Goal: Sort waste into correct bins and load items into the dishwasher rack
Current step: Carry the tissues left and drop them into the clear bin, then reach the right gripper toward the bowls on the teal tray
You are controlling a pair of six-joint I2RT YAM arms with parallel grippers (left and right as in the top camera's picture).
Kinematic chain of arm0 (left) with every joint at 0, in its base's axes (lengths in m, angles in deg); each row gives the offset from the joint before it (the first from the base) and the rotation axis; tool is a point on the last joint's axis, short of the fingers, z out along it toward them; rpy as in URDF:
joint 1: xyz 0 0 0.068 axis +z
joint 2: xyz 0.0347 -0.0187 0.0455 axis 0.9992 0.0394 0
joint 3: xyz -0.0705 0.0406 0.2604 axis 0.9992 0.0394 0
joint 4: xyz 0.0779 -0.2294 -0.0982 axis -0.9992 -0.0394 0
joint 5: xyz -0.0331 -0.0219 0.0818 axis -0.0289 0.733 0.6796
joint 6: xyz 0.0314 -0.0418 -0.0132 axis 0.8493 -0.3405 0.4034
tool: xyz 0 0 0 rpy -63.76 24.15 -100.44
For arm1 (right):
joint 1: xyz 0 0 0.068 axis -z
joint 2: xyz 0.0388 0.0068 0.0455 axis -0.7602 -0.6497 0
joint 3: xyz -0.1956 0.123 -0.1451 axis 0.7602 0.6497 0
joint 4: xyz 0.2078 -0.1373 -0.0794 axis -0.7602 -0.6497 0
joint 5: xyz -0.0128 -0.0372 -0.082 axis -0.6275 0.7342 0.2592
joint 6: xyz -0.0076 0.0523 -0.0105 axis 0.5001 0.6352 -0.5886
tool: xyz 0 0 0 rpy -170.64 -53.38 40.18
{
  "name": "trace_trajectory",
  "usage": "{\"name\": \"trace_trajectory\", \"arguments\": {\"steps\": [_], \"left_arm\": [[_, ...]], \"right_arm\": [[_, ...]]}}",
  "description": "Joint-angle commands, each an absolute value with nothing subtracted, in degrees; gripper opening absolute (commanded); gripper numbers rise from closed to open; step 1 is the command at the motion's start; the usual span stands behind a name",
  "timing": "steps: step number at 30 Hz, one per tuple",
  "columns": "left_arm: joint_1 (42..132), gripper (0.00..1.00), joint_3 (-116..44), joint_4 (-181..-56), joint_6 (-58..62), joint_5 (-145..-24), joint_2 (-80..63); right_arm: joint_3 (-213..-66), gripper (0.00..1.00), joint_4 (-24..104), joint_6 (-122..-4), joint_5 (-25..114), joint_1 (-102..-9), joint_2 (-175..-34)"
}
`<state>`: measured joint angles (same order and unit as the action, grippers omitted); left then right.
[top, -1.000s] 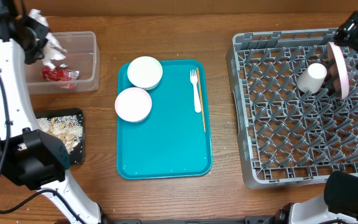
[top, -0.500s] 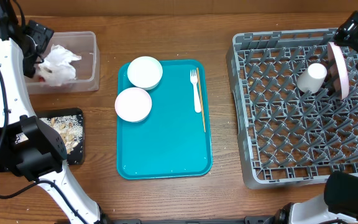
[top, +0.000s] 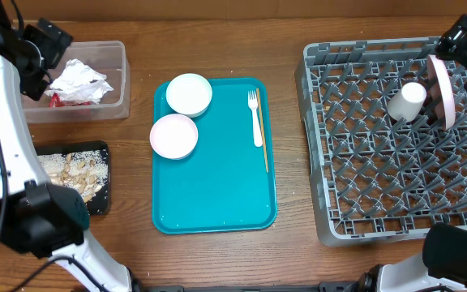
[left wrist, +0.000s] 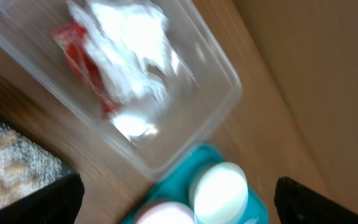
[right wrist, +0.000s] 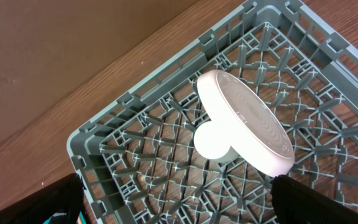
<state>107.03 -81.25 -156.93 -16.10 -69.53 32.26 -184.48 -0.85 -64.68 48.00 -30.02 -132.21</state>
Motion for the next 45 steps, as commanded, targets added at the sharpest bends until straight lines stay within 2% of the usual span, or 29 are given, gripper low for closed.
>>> {"name": "trace_trajectory", "arguments": {"steps": [1, 6, 11, 14, 17, 24, 33, 37, 42, 45], "left_arm": [[102.12, 1.00, -82.36, -163.12, -5.21, -80.85, 28.70], [93.39, 1.00, -81.49, -171.09, -2.18, -73.90, 28.83], [87.38, 1.00, -81.49, -173.06, -10.66, -62.10, 28.39], [87.86, 1.00, -81.49, -174.94, -20.25, -50.86, 28.39], [92.15, 1.00, -81.49, -178.26, -29.85, -44.72, 28.39], [103.60, 1.00, -81.49, -180.67, -33.91, -48.37, 28.41], [106.84, 1.00, -81.49, -180.67, -33.93, -48.37, 28.46], [106.81, 1.00, -81.49, -180.67, -33.91, -48.35, 28.46], [106.77, 1.00, -81.49, -180.67, -33.91, -48.37, 28.46], [106.71, 1.00, -81.49, -180.64, -33.93, -48.37, 28.46]], "right_arm": [[-184.74, 1.00, -0.72, -64.24, 48.37, -29.86, -131.77], [-184.72, 1.00, -0.72, -64.24, 48.35, -29.84, -131.77], [-184.72, 1.00, -0.72, -64.24, 48.35, -29.84, -131.77], [-184.72, 1.00, -0.72, -64.24, 48.35, -29.84, -131.77], [-184.72, 1.00, -0.72, -64.24, 48.35, -29.84, -131.77], [-184.72, 1.00, -0.72, -64.24, 48.35, -29.84, -131.77], [-184.72, 1.00, 0.55, -64.17, 46.69, -29.86, -131.77], [-184.72, 1.00, -0.48, -63.98, 36.02, -29.86, -131.77], [-184.68, 1.00, -1.86, -63.74, 11.39, -31.39, -131.95], [-184.68, 1.00, -2.27, -69.29, 10.71, -39.74, -132.10]]}}
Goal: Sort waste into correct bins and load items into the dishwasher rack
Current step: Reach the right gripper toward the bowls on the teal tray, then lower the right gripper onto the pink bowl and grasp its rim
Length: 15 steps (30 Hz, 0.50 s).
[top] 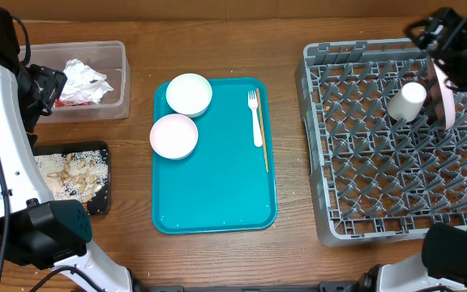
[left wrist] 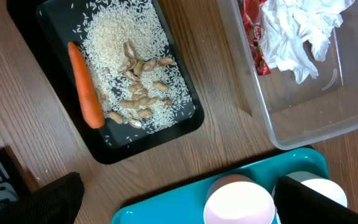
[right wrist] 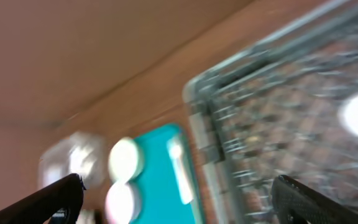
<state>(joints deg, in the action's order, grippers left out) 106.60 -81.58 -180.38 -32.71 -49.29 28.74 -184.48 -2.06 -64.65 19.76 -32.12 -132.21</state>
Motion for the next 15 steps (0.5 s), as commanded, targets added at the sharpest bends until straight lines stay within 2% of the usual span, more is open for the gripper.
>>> {"name": "trace_trajectory", "arguments": {"steps": [1, 8, 15], "left_arm": [[106.71, 1.00, -81.49, -180.67, -33.93, -48.35, 28.46], [106.55, 1.00, -81.49, -180.67, -33.91, -48.35, 28.46], [106.46, 1.00, -81.49, -180.67, -33.91, -48.35, 28.46]], "right_arm": [[-184.68, 1.00, -2.43, -69.24, 13.10, -42.50, -132.28], [-184.68, 1.00, 1.83, -63.15, 28.55, -69.34, -139.23], [-184.68, 1.00, 9.75, -63.25, 33.36, -84.59, -148.34]]}}
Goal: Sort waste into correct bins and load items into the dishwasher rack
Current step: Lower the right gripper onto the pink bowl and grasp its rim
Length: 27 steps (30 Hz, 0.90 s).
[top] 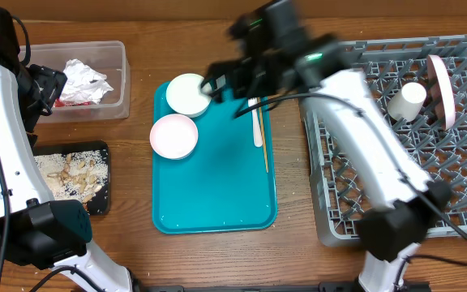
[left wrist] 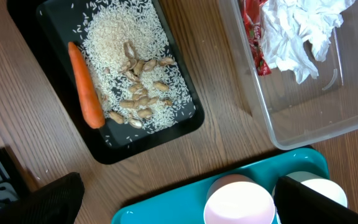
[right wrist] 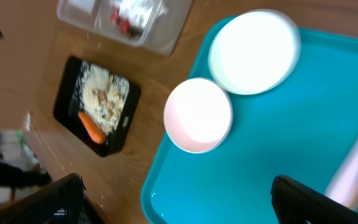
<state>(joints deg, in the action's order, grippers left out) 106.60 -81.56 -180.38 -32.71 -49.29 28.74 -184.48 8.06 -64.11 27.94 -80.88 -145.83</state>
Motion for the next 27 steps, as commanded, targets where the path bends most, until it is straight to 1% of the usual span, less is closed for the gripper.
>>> {"name": "trace_trajectory", "arguments": {"steps": [1, 3, 5, 13, 16, 17, 18, 20, 21, 22, 23, 27], "left_arm": [[106.46, 1.00, -81.49, -180.67, -33.93, -48.35, 28.46], [106.46, 1.00, -81.49, -180.67, -33.91, -48.35, 28.46], [106.46, 1.00, -81.49, -180.67, -33.93, -48.35, 28.46], [106.46, 1.00, -81.49, -180.67, -33.93, -48.35, 28.46], [106.46, 1.00, -81.49, -180.67, -33.93, -48.35, 28.46], [106.46, 1.00, -81.49, -180.67, -33.91, -48.35, 28.46], [106.46, 1.00, -81.49, -180.67, -33.93, -48.35, 28.46], [106.46, 1.00, -81.49, -180.67, -33.91, -48.35, 28.46], [106.46, 1.00, -81.49, -180.64, -33.93, -48.37, 28.46], [106.46, 1.00, -81.49, -180.67, -33.93, -48.35, 28.46], [106.46, 1.00, -81.49, -180.67, -33.93, -48.35, 28.46], [106.46, 1.00, -81.49, -180.67, -33.91, -48.37, 28.46]], "right_arm": [[-184.68, 1.00, 9.94, -63.06, 34.74, -85.60, -149.28], [-184.68, 1.00, 9.94, -60.87, 38.95, -87.50, -151.40], [-184.68, 1.00, 9.57, -56.13, 42.69, -89.12, -153.89], [-184.68, 1.00, 11.39, -45.22, 43.04, -91.54, -163.92], [-184.68, 1.00, 12.30, -43.12, 43.24, -91.52, -167.14], [-184.68, 0.98, 12.52, -42.67, 43.41, -91.52, -168.03], [-184.68, 0.93, 12.68, -42.36, 43.43, -91.52, -168.78], [-184.68, 0.81, 12.61, -42.34, 43.81, -91.52, -170.02], [-184.68, 0.73, 12.44, -42.34, 44.22, -91.52, -170.33], [-184.68, 0.63, 11.91, -42.32, 45.75, -91.52, -170.70], [-184.68, 0.59, 11.41, -42.12, 46.91, -91.52, -170.77], [-184.68, 0.55, 9.18, -41.92, 50.95, -91.52, -170.74]]}}
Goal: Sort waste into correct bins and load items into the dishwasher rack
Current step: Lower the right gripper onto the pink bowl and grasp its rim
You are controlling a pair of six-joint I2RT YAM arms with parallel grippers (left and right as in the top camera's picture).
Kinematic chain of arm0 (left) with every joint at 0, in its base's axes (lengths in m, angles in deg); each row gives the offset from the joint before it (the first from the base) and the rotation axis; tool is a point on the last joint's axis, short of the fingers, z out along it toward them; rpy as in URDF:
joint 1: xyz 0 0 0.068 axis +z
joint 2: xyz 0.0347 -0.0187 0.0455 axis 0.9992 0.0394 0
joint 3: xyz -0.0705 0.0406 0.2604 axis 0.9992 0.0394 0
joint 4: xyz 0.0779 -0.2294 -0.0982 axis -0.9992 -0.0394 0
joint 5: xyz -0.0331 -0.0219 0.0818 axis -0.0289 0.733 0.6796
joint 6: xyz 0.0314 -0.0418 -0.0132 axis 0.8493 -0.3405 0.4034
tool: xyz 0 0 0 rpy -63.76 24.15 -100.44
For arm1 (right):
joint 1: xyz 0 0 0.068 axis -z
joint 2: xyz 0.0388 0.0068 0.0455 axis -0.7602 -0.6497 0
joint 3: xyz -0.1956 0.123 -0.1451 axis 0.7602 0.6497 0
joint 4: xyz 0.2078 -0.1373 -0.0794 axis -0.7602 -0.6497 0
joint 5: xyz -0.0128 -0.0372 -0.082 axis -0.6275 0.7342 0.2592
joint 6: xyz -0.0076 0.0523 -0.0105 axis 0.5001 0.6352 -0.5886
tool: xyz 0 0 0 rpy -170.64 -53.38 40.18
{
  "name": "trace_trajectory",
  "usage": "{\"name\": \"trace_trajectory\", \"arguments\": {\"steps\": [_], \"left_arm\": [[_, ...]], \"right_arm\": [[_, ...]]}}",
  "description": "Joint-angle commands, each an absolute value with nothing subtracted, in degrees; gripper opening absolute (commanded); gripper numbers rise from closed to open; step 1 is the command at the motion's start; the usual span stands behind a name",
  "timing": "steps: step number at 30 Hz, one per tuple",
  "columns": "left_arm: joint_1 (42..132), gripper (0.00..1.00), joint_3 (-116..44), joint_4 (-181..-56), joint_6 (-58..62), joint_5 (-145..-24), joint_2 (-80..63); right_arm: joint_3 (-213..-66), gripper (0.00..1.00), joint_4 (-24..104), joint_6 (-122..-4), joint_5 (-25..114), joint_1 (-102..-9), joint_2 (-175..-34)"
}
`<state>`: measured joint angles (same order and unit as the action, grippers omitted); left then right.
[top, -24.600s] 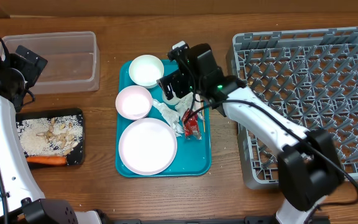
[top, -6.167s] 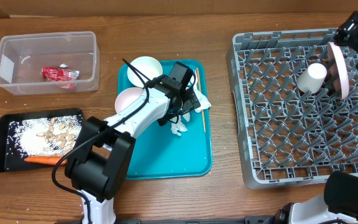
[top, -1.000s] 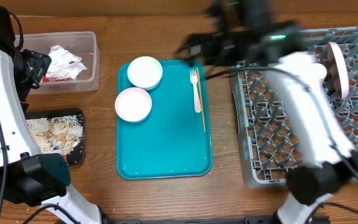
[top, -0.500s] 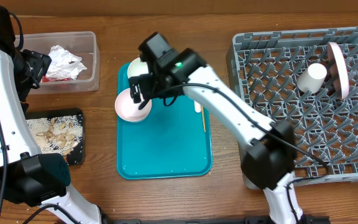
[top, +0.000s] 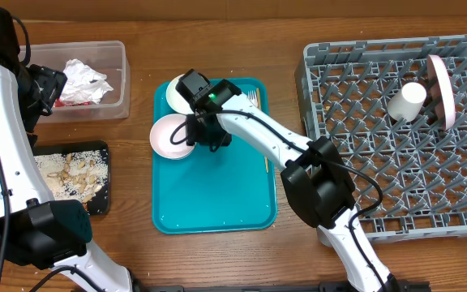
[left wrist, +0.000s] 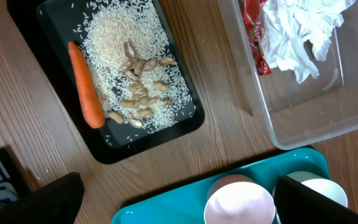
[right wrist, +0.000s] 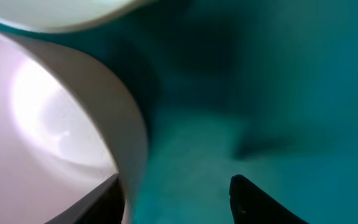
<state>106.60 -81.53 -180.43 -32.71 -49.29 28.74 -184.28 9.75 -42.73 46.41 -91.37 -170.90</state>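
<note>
A pink bowl (top: 171, 135) and a white bowl (top: 187, 93) sit on the teal tray (top: 217, 195), with a white fork (top: 254, 115) and a thin wooden stick (top: 264, 142) to their right. My right gripper (top: 203, 130) is open and low at the pink bowl's right rim. In the right wrist view one finger (right wrist: 104, 196) is inside the pink bowl (right wrist: 48, 124) and the other rests over the tray (right wrist: 241, 93). My left gripper (top: 43, 88) hangs open and empty between the two waste bins. The grey rack (top: 355, 186) holds a white cup (top: 406, 101) and a pink plate (top: 441, 89).
A clear bin (top: 113, 77) at the back left holds crumpled tissue (left wrist: 300, 31) and a red wrapper (left wrist: 255, 37). A black tray (left wrist: 185, 118) in front of it holds rice, peanuts and a carrot (left wrist: 84, 87). Bare wood lies between tray and rack.
My right gripper was high over the back of the teal tray; now it is low, open astride the pink bowl's right rim. The left arm has not moved.
My right gripper was at the rack's back right by the plate and cup, my left over the clear bin. The left then stood between the bins. The right showed over the teal tray, and now is down at the pink bowl.
</note>
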Motion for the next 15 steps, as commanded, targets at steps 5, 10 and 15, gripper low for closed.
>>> {"name": "trace_trajectory", "arguments": {"steps": [5, 10, 15], "left_arm": [[106.46, 1.00, -81.49, -180.67, -33.93, -48.35, 28.46], [106.46, 1.00, -81.49, -180.67, -33.93, -48.35, 28.46], [106.46, 1.00, -81.49, -180.67, -33.93, -48.35, 28.46]], "right_arm": [[-184.68, 0.41, 5.97, -41.94, 53.03, -91.30, -170.74], [-184.89, 0.38, 1.05, -41.86, 56.00, -91.11, -170.61], [-187.30, 0.39, -9.55, -37.16, 67.54, -89.82, -169.78]]}}
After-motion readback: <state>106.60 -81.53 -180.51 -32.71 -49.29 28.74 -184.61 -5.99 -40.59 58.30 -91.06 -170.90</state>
